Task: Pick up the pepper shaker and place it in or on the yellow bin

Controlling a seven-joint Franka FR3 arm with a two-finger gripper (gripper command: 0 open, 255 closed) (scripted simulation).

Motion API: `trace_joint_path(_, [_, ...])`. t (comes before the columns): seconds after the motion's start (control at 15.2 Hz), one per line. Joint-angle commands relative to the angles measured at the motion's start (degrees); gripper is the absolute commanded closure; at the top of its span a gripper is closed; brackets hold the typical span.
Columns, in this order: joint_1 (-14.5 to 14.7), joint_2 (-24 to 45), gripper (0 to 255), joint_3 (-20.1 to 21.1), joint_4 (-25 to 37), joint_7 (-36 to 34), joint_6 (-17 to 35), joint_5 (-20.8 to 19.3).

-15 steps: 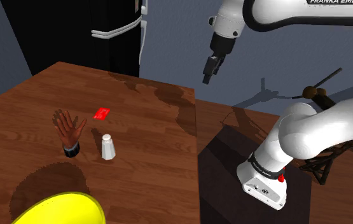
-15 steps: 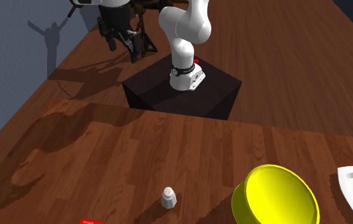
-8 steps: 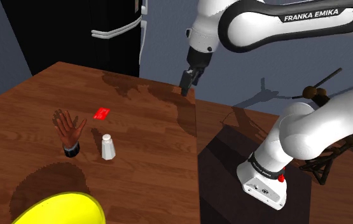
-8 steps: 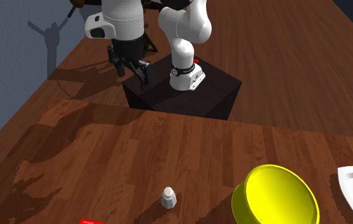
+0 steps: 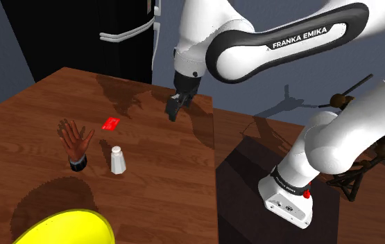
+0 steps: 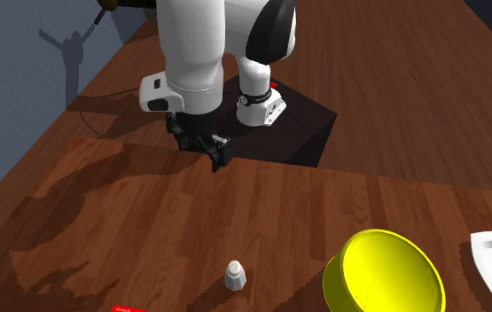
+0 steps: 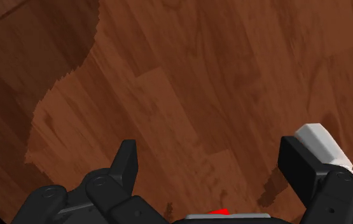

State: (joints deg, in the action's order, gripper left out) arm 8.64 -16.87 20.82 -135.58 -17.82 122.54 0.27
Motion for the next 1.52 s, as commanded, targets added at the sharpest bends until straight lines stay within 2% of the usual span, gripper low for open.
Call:
trace_joint_path(0.0, [0.09, 3.90, 0, 1.96, 2.65, -3.02, 1.50, -1.41])
trace_joint_path(0.26, [0.45, 12.20, 0, 5.24, 7.59, -9.44, 4.66, -5.97])
trace_joint_path(0.53, [1.88, 21.07, 0, 7.21, 13.76, -16.34, 6.40, -12.18])
trace_joint_path(1.06, [9.08, 38.59, 0, 6.36, 29.44, -27.28, 5.80, -23.93])
trace_joint_path(1.45, [9.63, 41.55, 0, 5.09, 28.95, -28.57, 8.92, -26.05])
